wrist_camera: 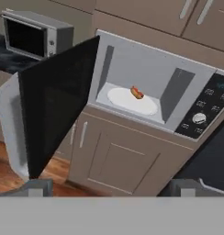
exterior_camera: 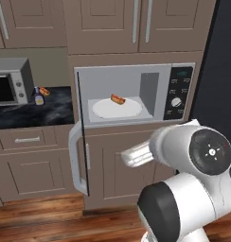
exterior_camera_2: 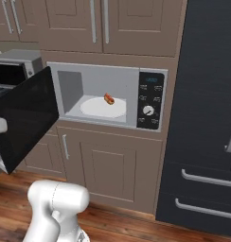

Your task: Close the microwave door.

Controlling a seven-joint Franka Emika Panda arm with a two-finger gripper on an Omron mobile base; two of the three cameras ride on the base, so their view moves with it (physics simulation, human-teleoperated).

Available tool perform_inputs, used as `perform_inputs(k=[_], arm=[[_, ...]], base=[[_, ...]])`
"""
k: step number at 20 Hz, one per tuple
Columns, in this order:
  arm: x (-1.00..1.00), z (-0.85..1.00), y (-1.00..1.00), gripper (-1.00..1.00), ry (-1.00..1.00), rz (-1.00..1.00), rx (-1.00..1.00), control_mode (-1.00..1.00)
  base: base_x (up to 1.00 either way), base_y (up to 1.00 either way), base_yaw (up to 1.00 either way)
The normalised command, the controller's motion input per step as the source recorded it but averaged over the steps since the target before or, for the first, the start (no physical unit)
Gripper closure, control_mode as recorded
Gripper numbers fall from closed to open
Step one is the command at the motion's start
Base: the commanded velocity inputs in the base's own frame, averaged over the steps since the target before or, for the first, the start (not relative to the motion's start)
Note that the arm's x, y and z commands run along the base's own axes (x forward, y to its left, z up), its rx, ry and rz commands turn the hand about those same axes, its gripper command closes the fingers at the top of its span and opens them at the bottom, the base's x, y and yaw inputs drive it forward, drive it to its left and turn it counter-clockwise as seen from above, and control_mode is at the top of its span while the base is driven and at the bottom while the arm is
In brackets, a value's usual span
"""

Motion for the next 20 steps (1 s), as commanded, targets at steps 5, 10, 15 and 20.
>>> perform_inputs(k=[5, 10, 15, 20], arm=[[-0.12, 0.41, 1.00, -1.00, -0.25, 0.00, 0.00, -1.00], [0.00, 0.04, 1.00, -1.00, -0.18, 0.01, -0.01, -1.00], [0.17, 0.00, 0.82, -1.00, -0.14, 0.00, -0.04, -1.00], [0.58, -0.06, 0.80, -1.00, -0.05, 0.00, -0.11, -1.00]], base=[[0.00, 0.00, 0.00], [0.00, 0.00, 0.00], [0.00, 0.00, 0.00], [0.00, 0.00, 0.00]])
